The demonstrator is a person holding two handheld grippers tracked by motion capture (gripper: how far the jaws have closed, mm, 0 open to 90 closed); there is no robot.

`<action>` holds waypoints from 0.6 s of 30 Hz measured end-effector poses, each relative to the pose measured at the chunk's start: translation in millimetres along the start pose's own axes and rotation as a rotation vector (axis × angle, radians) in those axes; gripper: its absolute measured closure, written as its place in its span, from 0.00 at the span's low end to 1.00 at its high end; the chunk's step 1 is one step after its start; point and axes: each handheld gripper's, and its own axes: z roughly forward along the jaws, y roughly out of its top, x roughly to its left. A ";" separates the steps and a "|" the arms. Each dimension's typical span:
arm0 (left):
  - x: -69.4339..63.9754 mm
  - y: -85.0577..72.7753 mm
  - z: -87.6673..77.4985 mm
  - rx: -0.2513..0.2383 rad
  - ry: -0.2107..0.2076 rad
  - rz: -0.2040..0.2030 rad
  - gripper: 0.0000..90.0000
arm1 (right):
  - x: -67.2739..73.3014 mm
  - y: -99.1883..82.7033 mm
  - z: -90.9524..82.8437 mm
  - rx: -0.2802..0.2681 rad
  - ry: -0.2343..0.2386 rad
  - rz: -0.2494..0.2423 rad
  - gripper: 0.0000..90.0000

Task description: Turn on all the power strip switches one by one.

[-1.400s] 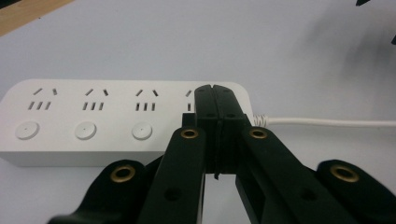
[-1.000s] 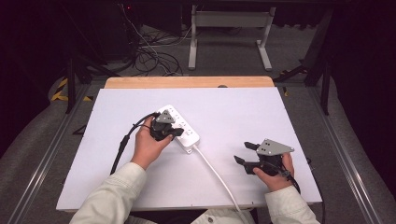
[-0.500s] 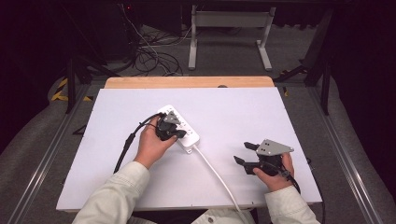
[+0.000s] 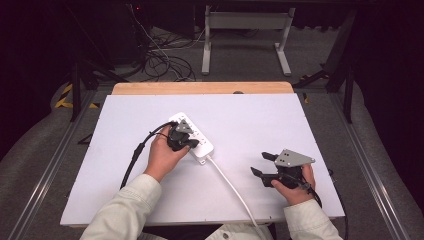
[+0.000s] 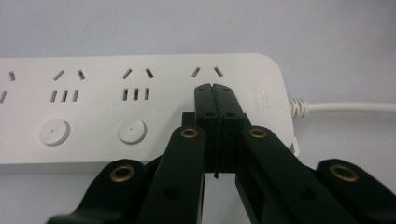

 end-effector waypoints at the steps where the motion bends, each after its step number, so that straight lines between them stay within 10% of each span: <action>1: -0.6 0.0 0.0 0.002 0.005 0.001 1.00 | 0.2 0.0 -0.2 0.002 0.001 0.001 0.38; 18: -4.6 1.2 3.3 0.016 0.033 -0.040 1.00 | 1.2 0.0 0.7 0.003 0.003 -0.003 0.38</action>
